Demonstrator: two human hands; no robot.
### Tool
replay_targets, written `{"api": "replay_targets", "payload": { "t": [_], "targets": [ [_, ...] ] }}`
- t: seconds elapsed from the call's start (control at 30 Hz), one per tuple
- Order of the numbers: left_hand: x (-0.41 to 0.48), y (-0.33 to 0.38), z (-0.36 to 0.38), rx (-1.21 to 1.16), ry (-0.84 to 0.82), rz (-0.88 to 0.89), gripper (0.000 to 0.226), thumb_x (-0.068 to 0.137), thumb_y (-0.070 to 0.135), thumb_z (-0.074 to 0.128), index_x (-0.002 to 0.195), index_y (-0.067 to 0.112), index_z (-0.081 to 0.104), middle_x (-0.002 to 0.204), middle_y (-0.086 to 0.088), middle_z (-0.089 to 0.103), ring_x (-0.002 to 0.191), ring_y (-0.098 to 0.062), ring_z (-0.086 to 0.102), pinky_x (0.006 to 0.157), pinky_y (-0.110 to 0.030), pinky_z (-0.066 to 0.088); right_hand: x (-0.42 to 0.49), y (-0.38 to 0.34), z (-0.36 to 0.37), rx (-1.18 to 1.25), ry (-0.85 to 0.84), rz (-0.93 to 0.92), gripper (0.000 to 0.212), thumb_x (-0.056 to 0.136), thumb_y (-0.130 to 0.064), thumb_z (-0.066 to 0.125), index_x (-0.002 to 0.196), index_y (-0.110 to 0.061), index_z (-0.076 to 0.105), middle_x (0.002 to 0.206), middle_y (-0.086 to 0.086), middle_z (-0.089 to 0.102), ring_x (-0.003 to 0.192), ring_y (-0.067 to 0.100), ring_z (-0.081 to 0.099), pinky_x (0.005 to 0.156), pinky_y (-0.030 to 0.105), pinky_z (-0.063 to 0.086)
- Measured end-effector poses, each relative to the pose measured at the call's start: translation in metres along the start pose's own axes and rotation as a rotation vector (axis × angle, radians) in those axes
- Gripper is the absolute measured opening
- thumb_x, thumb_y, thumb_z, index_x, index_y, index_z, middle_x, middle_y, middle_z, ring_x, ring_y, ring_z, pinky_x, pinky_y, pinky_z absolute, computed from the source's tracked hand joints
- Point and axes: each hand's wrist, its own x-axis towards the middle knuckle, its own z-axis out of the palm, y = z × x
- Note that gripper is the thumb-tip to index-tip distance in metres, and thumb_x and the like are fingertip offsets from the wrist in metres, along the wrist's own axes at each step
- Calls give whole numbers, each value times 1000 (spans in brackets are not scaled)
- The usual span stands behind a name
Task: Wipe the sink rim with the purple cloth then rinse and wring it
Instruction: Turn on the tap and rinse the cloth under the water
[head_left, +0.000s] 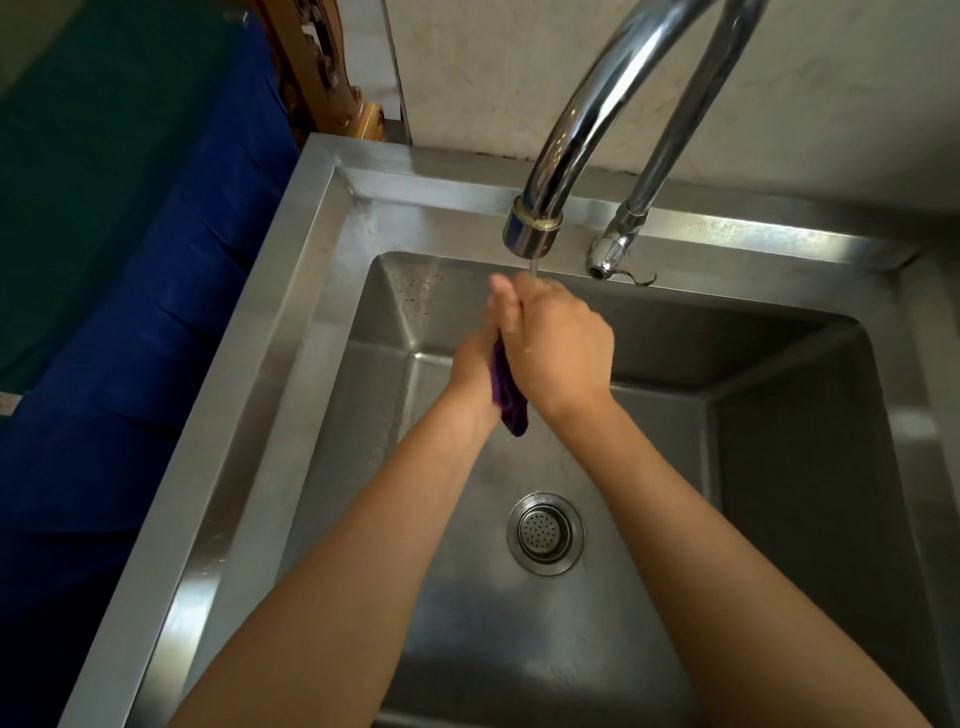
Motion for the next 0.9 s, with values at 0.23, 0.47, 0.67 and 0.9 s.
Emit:
{"api": "replay_targets", "payload": {
  "t": [0.23, 0.47, 0.67, 0.9],
  "targets": [
    [-5, 3, 4, 304, 95, 149, 43, 95, 47, 40, 65, 21, 57, 69, 2, 60, 70, -16, 60, 75, -36, 52, 38, 41, 6, 493, -173, 373, 45, 98, -37, 37, 59, -15, 44, 64, 5, 50, 72, 27, 52, 74, 39, 44],
    [5, 15, -11, 42, 65, -31, 42, 94, 45, 41, 72, 14, 58, 70, -4, 60, 68, -18, 60, 65, -29, 50, -13, 5, -3, 158, -43, 58, 34, 92, -50, 41, 81, -18, 42, 75, 9, 62, 69, 29, 56, 64, 37, 45],
    [4, -3, -3, 170, 198, 124, 44, 92, 35, 49, 51, 20, 55, 53, 3, 55, 57, -16, 55, 60, -32, 43, 14, 19, 18, 370, 63, 277, 42, 98, -39, 34, 65, -16, 45, 66, 10, 60, 68, 30, 57, 64, 38, 45],
    [5, -3, -10, 236, 296, 244, 55, 91, 51, 45, 45, 20, 42, 52, 1, 49, 59, -20, 52, 63, -36, 47, -16, 25, 16, 851, -49, 388, 35, 99, -38, 30, 100, -14, 55, 78, -10, 56, 71, 4, 53, 67, 17, 42]
  ]
}}
